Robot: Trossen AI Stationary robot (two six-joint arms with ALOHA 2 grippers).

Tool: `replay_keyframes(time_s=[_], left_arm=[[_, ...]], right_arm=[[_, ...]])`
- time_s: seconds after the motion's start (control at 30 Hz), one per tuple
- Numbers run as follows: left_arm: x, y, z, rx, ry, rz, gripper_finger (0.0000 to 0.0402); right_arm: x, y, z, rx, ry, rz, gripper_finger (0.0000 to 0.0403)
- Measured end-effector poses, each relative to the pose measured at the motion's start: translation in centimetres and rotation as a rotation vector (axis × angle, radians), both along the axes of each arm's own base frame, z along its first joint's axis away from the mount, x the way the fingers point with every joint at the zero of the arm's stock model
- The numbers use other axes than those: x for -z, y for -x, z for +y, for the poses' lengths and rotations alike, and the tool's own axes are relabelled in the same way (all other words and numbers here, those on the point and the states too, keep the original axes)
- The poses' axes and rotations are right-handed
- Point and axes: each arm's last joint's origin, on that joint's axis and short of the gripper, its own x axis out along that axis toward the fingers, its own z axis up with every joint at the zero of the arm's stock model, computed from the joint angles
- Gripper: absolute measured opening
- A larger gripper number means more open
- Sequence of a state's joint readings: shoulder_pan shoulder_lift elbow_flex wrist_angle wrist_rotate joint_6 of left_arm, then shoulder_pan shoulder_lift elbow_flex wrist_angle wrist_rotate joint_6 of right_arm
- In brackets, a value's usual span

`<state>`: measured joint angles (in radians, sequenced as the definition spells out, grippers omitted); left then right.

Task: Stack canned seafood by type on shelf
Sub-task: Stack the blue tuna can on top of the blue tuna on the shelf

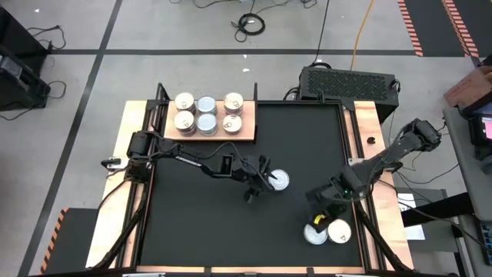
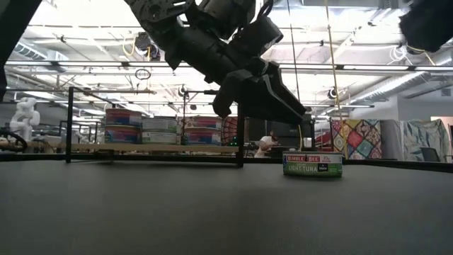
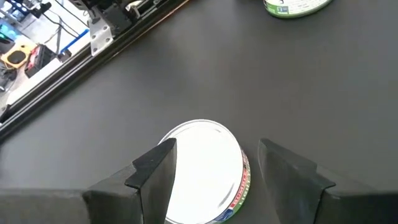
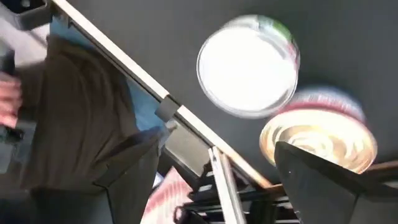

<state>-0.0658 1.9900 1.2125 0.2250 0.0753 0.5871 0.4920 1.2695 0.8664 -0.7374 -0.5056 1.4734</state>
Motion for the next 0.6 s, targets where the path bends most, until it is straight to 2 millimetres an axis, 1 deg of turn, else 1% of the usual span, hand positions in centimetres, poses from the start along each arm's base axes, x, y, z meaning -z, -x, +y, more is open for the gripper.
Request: replay_keyframes(time_s=[0.07, 0.13, 0.23, 0.37, 0.47, 0.53, 0.6], left_arm=[[0.0, 0.0, 0.0, 0.002, -0.003, 0.000, 0.0226], [0.0, 0.0, 0.0, 0.002, -0.003, -0.001, 0.0226], [0.0, 0.0, 0.0, 0.002, -0.004, 0.000, 0.0226], [0.1, 0.1, 0.0, 0.019, -0.020, 0.011, 0.0226], [0.2, 0.2, 0.0, 0.022, -0.024, 0.024, 0.0226], [0.3, 0.2, 0.0, 0.022, -0.025, 0.027, 0.0226], [0.3, 0.2, 0.0, 0.022, -0.024, 0.032, 0.0226]], right_arm=[[-0.2, 0.7, 1.1, 0.045, 0.035, 0.031, 0.0313], [0.0, 1.6, 2.3, 0.072, 0.060, 0.085, 0.0313], [0.3, 2.7, 3.9, 0.077, 0.058, 0.164, 0.0313], [0.9, 3.9, 5.5, 0.090, 0.084, 0.244, 0.0307], [1.3, 4.3, 6.1, 0.075, 0.101, 0.265, 0.0269], [1.5, 4.2, 6.3, 0.064, 0.115, 0.257, 0.0224], [1.9, 4.1, 6.3, 0.035, 0.131, 0.251, 0.0168]])
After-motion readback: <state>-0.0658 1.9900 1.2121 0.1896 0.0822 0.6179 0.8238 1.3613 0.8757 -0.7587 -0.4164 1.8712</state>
